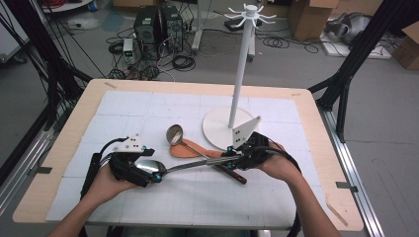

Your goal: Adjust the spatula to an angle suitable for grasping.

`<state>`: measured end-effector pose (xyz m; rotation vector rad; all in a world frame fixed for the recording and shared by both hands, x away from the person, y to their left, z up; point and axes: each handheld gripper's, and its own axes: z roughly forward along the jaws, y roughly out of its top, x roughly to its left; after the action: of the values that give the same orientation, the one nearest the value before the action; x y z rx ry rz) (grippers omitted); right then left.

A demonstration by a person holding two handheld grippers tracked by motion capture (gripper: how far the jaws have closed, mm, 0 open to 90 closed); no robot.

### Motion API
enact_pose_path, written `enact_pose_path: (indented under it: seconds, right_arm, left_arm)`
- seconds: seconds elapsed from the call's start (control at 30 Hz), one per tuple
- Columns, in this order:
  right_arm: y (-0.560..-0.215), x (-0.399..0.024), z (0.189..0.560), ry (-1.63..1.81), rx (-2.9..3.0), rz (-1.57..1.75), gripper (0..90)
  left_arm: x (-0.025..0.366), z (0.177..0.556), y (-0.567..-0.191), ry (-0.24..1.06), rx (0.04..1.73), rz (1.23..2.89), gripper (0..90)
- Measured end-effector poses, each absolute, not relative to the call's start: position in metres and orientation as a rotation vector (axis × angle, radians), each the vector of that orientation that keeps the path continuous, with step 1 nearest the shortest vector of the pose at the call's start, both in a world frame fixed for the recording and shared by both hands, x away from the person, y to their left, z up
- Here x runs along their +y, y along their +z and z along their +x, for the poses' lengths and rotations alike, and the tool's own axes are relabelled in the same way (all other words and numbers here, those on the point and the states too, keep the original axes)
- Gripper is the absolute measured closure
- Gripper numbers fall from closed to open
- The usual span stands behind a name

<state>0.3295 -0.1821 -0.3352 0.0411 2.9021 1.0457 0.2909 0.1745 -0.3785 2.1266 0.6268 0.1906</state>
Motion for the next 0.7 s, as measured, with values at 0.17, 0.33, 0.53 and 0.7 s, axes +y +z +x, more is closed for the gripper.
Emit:
enact_pose_path:
  seconds: [0.17,0.33,0.53,0.7]
  right_arm:
    - [-0.332,-0.180,0.330,1.064,2.894,0.036,68.0]
    - [-0.333,-0.178,0.331,1.060,2.904,0.046,67.9]
    - [-0.333,-0.175,0.332,1.054,2.903,0.028,68.0]
    - [-0.330,-0.173,0.332,1.049,2.897,0.012,67.9]
  left_arm:
    - [0.166,0.294,-0.376,0.176,0.597,2.127,17.3]
    - [0.163,0.296,-0.377,0.177,0.594,2.133,17.7]
    - [0.160,0.298,-0.379,0.167,0.591,2.133,19.7]
    - [0.154,0.302,-0.380,0.145,0.574,2.135,24.9]
